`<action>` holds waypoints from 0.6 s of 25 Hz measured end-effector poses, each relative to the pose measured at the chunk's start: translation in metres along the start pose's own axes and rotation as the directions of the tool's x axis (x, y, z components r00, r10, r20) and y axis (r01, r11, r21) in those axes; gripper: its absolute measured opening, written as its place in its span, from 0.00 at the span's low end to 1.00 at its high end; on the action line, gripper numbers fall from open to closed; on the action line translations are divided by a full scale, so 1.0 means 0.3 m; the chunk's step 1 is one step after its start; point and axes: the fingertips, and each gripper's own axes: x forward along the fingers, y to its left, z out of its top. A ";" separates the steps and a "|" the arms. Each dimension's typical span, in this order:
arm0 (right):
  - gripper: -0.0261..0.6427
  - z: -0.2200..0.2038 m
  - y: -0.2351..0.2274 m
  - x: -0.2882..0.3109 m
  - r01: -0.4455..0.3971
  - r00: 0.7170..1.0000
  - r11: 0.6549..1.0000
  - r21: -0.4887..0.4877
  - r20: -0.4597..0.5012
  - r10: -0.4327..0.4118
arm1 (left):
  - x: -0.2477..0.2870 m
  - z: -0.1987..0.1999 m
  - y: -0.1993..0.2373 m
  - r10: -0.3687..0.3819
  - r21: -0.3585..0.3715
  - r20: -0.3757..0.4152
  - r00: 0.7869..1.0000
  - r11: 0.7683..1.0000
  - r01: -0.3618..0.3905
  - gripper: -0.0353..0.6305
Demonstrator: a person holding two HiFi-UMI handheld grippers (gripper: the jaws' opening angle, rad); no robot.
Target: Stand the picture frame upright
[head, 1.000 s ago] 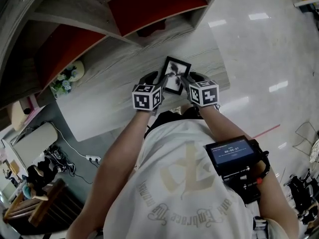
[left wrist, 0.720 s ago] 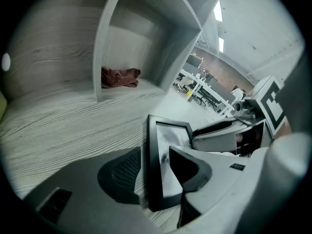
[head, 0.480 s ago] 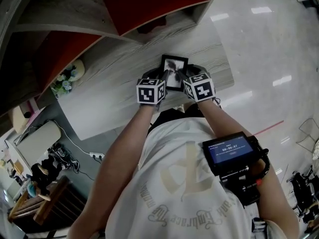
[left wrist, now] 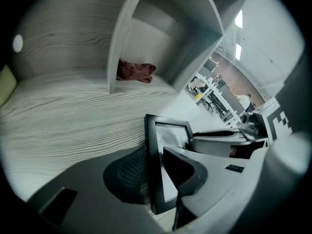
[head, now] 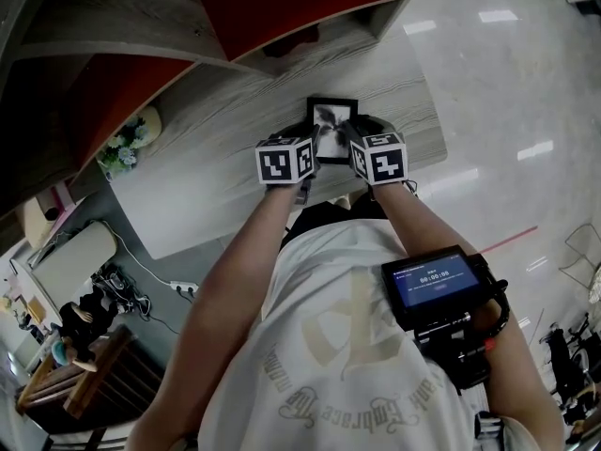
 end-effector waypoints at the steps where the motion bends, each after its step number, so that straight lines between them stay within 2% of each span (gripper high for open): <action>1: 0.20 0.003 0.000 0.000 -0.007 1.000 1.000 0.016 0.002 0.007 | -0.002 -0.001 0.003 0.001 -0.031 -0.005 1.000 1.000 -0.001 0.22; 7: 0.19 0.014 0.002 -0.003 -0.041 0.998 0.999 -0.006 0.039 0.041 | -0.004 -0.001 0.006 -0.019 -0.113 0.019 1.000 0.993 0.021 0.20; 12: 0.19 0.027 0.024 -0.002 -0.079 0.994 0.996 -0.033 0.070 0.081 | -0.011 -0.016 0.020 -0.012 -0.119 0.022 1.000 0.993 0.015 0.19; 15: 0.19 0.044 0.045 -0.011 -0.091 0.990 0.993 -0.077 0.098 0.098 | -0.031 -0.024 0.025 -0.004 -0.130 0.055 0.998 0.991 0.011 0.19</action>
